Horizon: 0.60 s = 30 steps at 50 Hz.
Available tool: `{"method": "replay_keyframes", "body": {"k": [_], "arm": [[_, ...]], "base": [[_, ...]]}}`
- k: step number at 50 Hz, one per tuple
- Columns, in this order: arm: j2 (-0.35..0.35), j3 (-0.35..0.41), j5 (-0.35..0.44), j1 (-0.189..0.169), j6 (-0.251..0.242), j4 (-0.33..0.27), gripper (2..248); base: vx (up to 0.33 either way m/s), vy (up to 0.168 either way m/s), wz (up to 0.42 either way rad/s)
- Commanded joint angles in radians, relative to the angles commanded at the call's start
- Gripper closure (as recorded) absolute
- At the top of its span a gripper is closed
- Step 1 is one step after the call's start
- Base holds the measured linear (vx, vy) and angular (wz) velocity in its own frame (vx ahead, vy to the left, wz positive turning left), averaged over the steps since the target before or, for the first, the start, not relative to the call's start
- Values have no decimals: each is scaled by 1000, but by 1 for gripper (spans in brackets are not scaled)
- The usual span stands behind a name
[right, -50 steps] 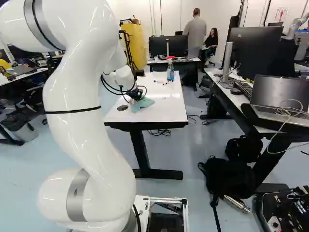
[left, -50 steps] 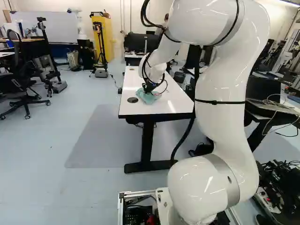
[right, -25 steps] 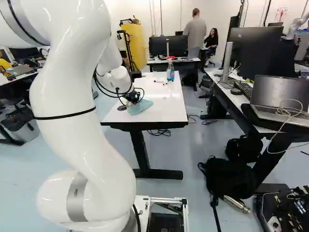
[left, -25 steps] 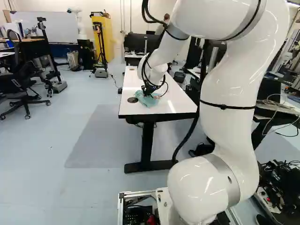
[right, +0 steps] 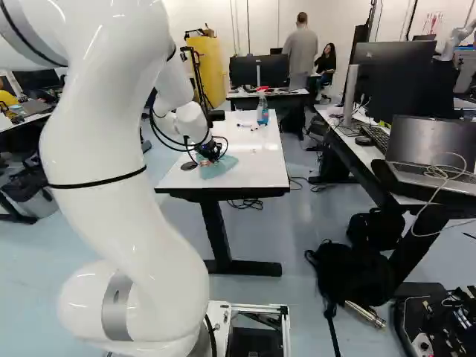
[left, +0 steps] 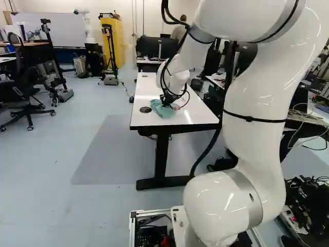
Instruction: Clean the table with the green towel
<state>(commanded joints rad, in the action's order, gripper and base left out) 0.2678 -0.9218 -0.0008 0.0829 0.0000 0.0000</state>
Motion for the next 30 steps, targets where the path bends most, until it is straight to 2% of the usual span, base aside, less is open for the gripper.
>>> {"method": "replay_keyframes", "body": {"k": [19, 30], "arm": [[-52, 13, 0, 0, 0, 0, 229], [-111, 51, 0, 3, 0, 0, 229]], "base": [[0, 0, 0], [0, 0, 0]]}}
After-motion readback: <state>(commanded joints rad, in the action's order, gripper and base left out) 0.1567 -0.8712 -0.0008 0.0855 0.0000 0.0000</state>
